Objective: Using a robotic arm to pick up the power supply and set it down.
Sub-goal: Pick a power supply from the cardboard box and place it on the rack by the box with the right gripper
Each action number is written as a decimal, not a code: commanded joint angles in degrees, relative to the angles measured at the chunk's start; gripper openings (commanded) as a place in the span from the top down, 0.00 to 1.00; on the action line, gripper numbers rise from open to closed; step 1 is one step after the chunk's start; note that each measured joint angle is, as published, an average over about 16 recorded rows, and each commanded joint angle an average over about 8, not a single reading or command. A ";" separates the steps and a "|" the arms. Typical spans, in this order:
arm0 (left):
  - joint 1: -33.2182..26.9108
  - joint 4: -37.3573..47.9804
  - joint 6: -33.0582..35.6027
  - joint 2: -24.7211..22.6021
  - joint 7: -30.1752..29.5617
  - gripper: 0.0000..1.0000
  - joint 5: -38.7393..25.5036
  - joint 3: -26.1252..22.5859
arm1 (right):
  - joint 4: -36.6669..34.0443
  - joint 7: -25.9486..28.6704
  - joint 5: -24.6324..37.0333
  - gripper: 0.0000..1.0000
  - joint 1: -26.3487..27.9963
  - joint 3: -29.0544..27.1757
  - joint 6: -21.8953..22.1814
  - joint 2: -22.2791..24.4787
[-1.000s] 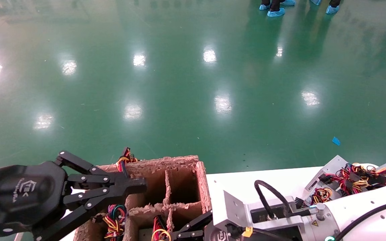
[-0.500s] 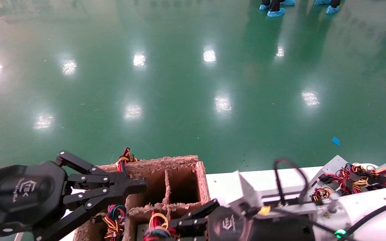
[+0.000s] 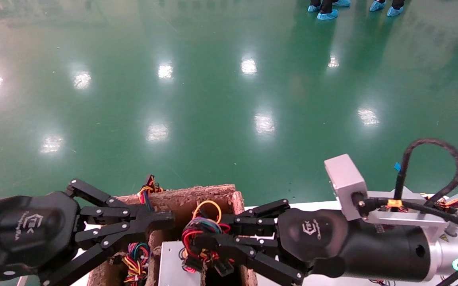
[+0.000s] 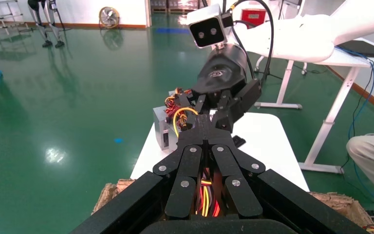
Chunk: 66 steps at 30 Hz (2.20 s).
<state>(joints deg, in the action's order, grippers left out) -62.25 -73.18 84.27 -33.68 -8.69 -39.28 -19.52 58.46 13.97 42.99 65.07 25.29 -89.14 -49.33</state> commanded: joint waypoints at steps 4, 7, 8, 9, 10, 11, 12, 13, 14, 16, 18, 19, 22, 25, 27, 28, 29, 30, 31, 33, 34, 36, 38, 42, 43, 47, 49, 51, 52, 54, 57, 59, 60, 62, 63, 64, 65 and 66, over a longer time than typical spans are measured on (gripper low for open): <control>0.00 0.00 0.00 0.00 0.00 1.00 0.00 -0.01 | 0.99 0.34 -2.70 1.00 0.18 -1.13 0.32 0.83; 0.00 0.00 0.00 0.00 0.00 1.00 0.01 -0.01 | 1.52 0.57 -4.79 1.00 0.51 -2.22 0.64 1.23; 0.00 0.00 0.00 0.00 0.01 1.00 0.01 -0.01 | 1.63 0.64 -5.47 1.00 0.64 -2.60 0.78 1.31; 0.00 0.00 0.00 0.00 0.01 1.00 0.01 -0.01 | 1.70 0.69 -6.14 1.00 0.77 -2.97 0.93 1.38; 0.00 0.00 -0.01 0.01 0.01 1.00 0.01 -0.01 | 1.75 0.73 -6.77 1.00 0.92 -3.33 1.07 1.43; 0.00 0.00 -0.01 0.01 0.01 1.00 0.01 -0.01 | 1.78 0.74 -7.36 1.00 1.10 -3.70 1.23 1.47; 0.00 0.00 -0.01 0.01 0.01 1.00 0.01 -0.02 | 1.82 0.74 -7.91 1.00 1.31 -4.05 1.38 1.50; 0.00 0.00 -0.01 0.01 0.01 1.00 0.01 -0.02 | 1.87 0.72 -8.38 1.00 1.54 -4.38 1.54 1.55; 0.00 0.00 -0.01 0.01 0.01 1.00 0.01 -0.02 | 1.95 0.71 -8.80 1.00 1.80 -4.69 1.70 1.59; -0.01 0.00 -0.01 0.01 0.01 1.00 0.01 -0.02 | 2.22 0.73 -9.51 1.00 2.34 -5.24 2.03 1.69; -0.01 0.00 -0.01 0.01 0.01 1.00 0.02 -0.02 | 2.66 0.75 -9.96 1.00 2.90 -5.70 2.42 1.82; -0.01 0.00 -0.01 0.01 0.01 1.00 0.02 -0.02 | 2.96 0.78 -10.14 1.00 3.17 -5.89 2.63 1.88; -0.01 0.00 -0.01 0.01 0.01 1.00 0.02 -0.03 | 3.99 1.02 -10.61 1.00 3.92 -6.34 3.36 1.90; -0.01 0.00 -0.01 0.01 0.02 1.00 0.02 -0.03 | 5.13 1.25 -10.94 1.00 4.53 -6.68 4.22 1.75; -0.01 0.00 -0.01 0.01 0.02 1.00 0.02 -0.03 | 5.88 1.35 -11.04 1.00 4.79 -6.85 4.82 1.65; -0.01 0.00 -0.01 0.01 0.02 1.00 0.02 -0.03 | 6.23 1.39 -11.08 1.00 4.86 -6.92 5.12 1.64; -0.01 0.00 -0.01 0.01 0.02 1.00 0.02 -0.04 | 6.58 1.42 -11.10 1.00 4.91 -7.00 5.40 1.64; -0.01 0.00 -0.01 0.01 0.02 1.00 0.02 -0.04 | 6.90 1.45 -11.12 1.00 4.90 -7.07 5.66 1.67; -0.01 0.00 -0.02 0.01 0.02 1.00 0.03 -0.04 | 7.24 1.50 -11.13 1.00 4.86 -7.14 5.92 1.75; -0.01 0.00 -0.02 0.02 0.02 1.00 0.03 -0.04 | 7.94 1.63 -11.20 1.00 4.72 -7.32 6.41 1.99; -0.01 0.00 -0.02 0.02 0.02 1.00 0.03 -0.04 | 8.32 1.71 -11.25 1.00 4.62 -7.42 6.68 2.15; -0.01 0.00 -0.02 0.02 0.02 1.00 0.03 -0.04 | 9.20 1.91 -11.41 1.00 4.38 -7.70 7.29 2.55; -0.01 0.00 -0.02 0.02 0.02 1.00 0.03 -0.05 | 10.20 2.11 -11.63 1.00 4.08 -8.05 8.00 3.01; -0.01 0.00 -0.02 0.02 0.03 1.00 0.03 -0.05 | 12.44 2.49 -12.16 1.00 3.45 -8.96 9.84 4.05; -0.01 0.00 -0.02 0.02 0.03 1.00 0.03 -0.05 | 12.99 2.59 -12.27 1.00 3.32 -9.20 10.37 4.32; -0.01 0.00 -0.02 0.02 0.03 1.00 0.04 -0.06 | 15.25 3.00 -12.41 1.00 2.97 -10.45 13.09 5.98; -0.01 0.00 -0.02 0.02 0.03 1.00 0.04 -0.06 | 16.27 3.17 -12.24 1.00 2.79 -11.33 14.86 7.40; -0.02 0.00 -0.02 0.02 0.03 1.00 0.04 -0.06 | 17.06 3.34 -12.05 1.00 2.34 -12.52 16.93 9.38; -0.02 0.00 -0.03 0.02 0.03 1.00 0.04 -0.06 | 17.36 3.40 -11.94 1.00 1.97 -13.17 18.00 10.50; -0.02 0.00 -0.03 0.03 0.03 1.00 0.04 -0.06 | 17.80 3.51 -11.88 1.00 0.78 -14.64 20.21 12.95; -0.02 0.00 -0.03 0.03 0.03 1.00 0.05 -0.07 | 18.10 3.49 -12.12 1.00 -1.98 -16.96 23.14 16.57; -0.02 0.00 -0.03 0.03 0.03 1.00 0.05 -0.07 | 18.24 3.27 -12.40 1.00 -4.25 -18.51 24.77 18.77; -0.02 0.00 -0.03 0.03 0.04 1.00 0.05 -0.07 | 18.31 3.13 -12.58 1.00 -5.47 -19.31 25.54 19.83; -0.02 0.00 -0.03 0.03 0.04 1.00 0.05 -0.07 | 18.36 2.67 -12.85 1.00 -8.03 -21.04 27.09 22.00; -0.02 0.00 -0.03 0.03 0.04 1.00 0.05 -0.07 | 18.36 2.41 -12.96 1.00 -9.40 -21.97 27.93 23.11; -0.02 0.00 -0.03 0.03 0.04 1.00 0.05 -0.08 | 18.33 2.14 -13.06 1.00 -10.77 -22.94 28.82 24.19; -0.02 0.00 -0.03 0.03 0.04 1.00 0.05 -0.08 | 18.23 1.86 -13.16 1.00 -12.31 -24.06 29.86 25.34; -0.02 0.00 -0.03 0.03 0.04 1.00 0.05 -0.08 | 18.13 1.59 -13.27 1.00 -13.93 -25.25 30.97 26.45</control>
<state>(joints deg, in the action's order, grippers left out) -62.27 -73.18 84.24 -33.65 -8.65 -39.22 -19.59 76.31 15.68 29.70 50.30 -0.73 -57.74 -23.15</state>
